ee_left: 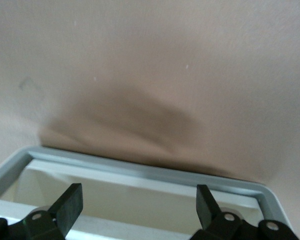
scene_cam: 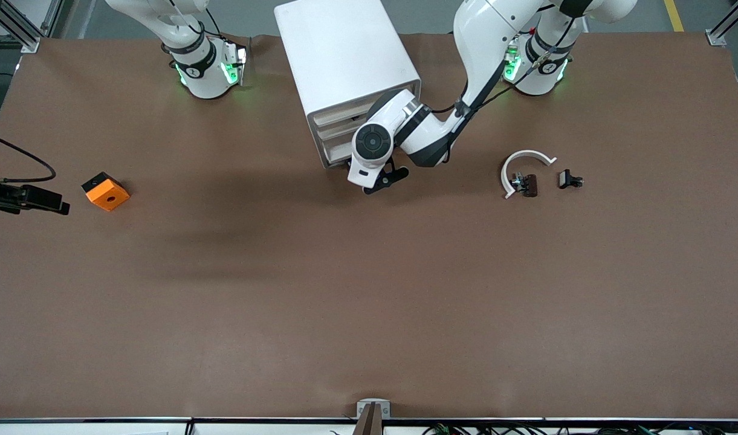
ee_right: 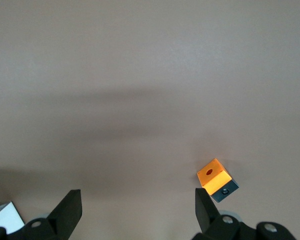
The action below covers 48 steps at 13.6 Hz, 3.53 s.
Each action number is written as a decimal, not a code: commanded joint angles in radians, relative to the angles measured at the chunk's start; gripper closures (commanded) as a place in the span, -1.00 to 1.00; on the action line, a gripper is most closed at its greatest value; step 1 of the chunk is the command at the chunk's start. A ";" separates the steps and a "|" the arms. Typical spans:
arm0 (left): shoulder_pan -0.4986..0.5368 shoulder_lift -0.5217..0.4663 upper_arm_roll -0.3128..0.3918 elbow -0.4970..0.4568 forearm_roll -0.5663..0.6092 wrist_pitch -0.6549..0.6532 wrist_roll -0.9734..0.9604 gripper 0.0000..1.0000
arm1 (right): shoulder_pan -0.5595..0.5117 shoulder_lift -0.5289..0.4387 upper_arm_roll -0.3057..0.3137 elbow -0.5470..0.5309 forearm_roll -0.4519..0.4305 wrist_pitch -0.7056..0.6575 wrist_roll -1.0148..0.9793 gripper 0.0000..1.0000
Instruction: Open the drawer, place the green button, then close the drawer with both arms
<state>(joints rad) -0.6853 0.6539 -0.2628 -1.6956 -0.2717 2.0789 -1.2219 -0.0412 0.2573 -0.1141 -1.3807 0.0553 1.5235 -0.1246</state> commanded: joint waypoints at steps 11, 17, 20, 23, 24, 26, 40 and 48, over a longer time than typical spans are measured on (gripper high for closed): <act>0.010 -0.002 0.010 0.023 -0.146 -0.034 0.010 -1.00 | -0.012 -0.016 0.025 0.058 -0.114 -0.036 -0.052 -1.00; 0.056 -0.032 0.080 0.076 0.067 -0.011 0.028 -1.00 | -0.057 -0.030 0.024 0.068 -0.046 -0.108 -0.055 -1.00; 0.061 -0.095 0.190 0.094 0.182 -0.026 0.048 -1.00 | -0.059 -0.078 0.024 0.060 -0.041 -0.120 -0.049 -1.00; 0.150 -0.103 0.215 0.161 0.204 -0.107 0.122 -1.00 | -0.054 -0.125 0.031 0.061 -0.037 -0.118 -0.050 -1.00; 0.191 -0.120 0.215 0.183 0.209 -0.159 0.177 -1.00 | -0.051 -0.136 0.036 0.061 -0.037 -0.121 -0.061 -1.00; 0.269 -0.198 0.215 0.191 0.213 -0.285 0.339 -1.00 | -0.034 -0.139 0.036 0.064 -0.043 -0.143 -0.064 -1.00; 0.739 -0.876 0.206 -0.386 0.250 -0.211 1.203 -1.00 | -0.002 -0.377 -0.004 -0.245 -0.003 -0.068 0.020 -1.00; 0.733 -0.818 0.206 -0.055 0.243 -0.336 1.199 -1.00 | -0.022 -0.392 0.007 -0.247 -0.052 -0.068 -0.052 -1.00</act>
<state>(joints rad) 0.0445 -0.2038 -0.0497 -1.8569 -0.0371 1.8169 -0.0254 -0.0592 -0.1059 -0.1128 -1.5962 0.0203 1.4390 -0.1536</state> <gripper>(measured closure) 0.000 0.000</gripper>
